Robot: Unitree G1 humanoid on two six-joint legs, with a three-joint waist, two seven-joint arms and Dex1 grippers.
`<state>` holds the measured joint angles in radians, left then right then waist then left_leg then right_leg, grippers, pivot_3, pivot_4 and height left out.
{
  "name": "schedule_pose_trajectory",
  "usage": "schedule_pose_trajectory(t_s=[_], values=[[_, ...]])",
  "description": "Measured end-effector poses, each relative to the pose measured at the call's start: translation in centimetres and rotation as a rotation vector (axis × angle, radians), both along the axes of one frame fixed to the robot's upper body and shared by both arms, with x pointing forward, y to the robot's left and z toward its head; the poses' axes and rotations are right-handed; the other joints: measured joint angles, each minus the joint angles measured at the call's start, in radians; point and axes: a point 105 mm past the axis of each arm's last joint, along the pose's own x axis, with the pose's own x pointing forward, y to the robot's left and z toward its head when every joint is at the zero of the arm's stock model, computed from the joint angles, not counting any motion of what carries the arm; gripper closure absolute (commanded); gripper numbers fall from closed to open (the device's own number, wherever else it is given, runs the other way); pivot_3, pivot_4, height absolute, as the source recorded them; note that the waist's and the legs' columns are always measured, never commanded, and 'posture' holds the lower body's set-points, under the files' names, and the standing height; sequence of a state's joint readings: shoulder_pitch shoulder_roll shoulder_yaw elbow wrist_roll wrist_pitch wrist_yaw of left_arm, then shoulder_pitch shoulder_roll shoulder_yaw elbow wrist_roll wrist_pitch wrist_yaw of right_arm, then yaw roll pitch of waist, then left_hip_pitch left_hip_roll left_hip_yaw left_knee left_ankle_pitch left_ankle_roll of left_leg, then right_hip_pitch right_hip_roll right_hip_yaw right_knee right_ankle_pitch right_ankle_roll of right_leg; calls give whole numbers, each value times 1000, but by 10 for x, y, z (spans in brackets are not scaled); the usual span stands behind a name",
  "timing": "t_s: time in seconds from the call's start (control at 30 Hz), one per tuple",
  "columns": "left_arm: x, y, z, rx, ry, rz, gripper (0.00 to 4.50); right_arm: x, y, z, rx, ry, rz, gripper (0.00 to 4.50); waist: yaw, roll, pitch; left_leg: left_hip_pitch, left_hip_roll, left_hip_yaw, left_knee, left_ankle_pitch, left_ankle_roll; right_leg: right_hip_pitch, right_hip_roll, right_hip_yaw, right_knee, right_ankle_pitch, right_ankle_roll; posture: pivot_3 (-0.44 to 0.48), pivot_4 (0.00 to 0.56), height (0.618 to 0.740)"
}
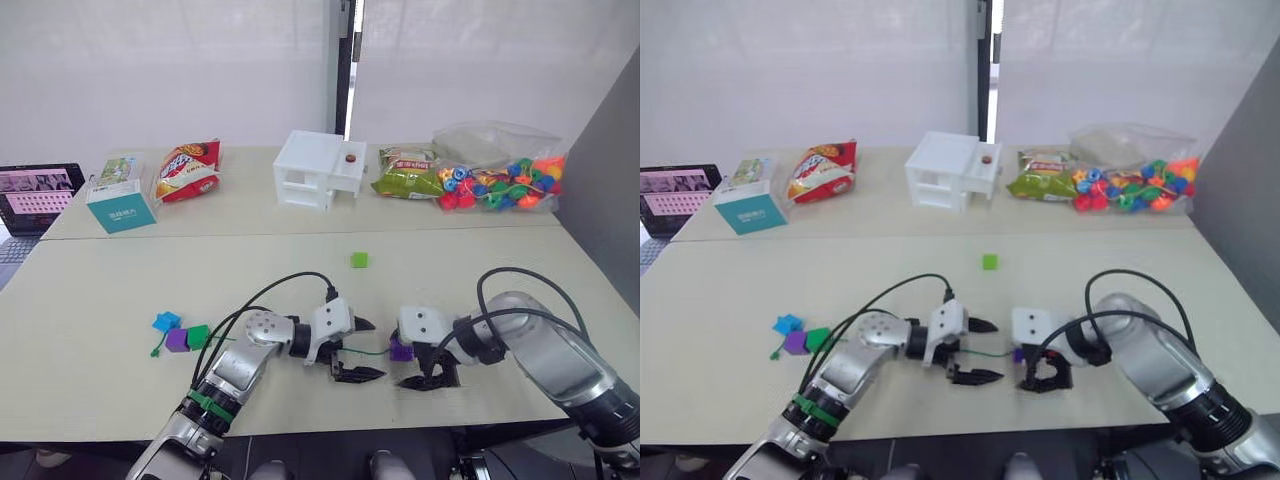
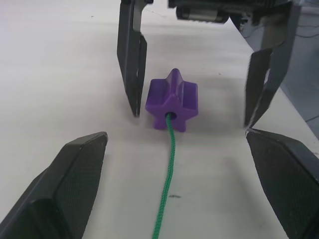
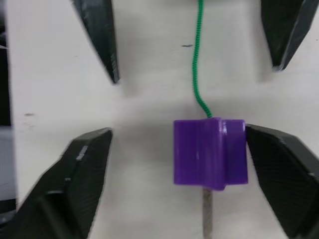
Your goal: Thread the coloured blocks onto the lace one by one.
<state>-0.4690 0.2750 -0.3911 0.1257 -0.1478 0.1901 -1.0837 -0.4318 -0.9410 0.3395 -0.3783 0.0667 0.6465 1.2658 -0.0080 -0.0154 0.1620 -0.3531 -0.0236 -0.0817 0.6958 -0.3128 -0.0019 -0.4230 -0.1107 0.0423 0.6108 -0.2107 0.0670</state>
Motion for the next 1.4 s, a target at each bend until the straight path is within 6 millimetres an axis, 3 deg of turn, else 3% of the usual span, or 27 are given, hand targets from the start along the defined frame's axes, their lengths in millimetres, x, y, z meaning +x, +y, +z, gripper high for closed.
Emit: schedule_pose_trajectory(t_s=[0.17,0.37,0.57,0.9,1.07,1.4], values=[[-1,-11,3,-27,-23,-36,0,-1,-25,15,-18,-9,-98,21,9,0,0,0,0,0,0,0,0,0,0,0,0,0,0,0,150,740],[6,-42,1,-31,-42,-89,0,2,-59,23,-54,-59,-260,21,20,0,0,0,-1,1,0,0,0,1,0,0,0,0,0,0,150,740],[3,-58,-9,-1,-82,-133,0,-2,-71,17,-54,-73,-343,21,17,-1,0,0,0,1,0,0,0,0,0,0,0,0,0,0,150,740],[3,-57,-9,13,-80,-177,3103,-7,-56,4,-43,-111,-250,0,18,-1,0,0,0,1,1,0,0,1,0,0,0,0,0,0,150,740],[2,-56,-9,20,-77,-190,3119,-4,-39,-4,-40,-116,-167,0,17,-1,0,0,-1,1,1,0,0,0,0,0,0,0,0,0,150,740],[3,-55,-10,17,-79,-172,3119,5,-27,-6,-34,-107,-140,3221,18,-1,0,0,-1,1,1,0,0,1,0,0,0,0,0,0,150,740]])
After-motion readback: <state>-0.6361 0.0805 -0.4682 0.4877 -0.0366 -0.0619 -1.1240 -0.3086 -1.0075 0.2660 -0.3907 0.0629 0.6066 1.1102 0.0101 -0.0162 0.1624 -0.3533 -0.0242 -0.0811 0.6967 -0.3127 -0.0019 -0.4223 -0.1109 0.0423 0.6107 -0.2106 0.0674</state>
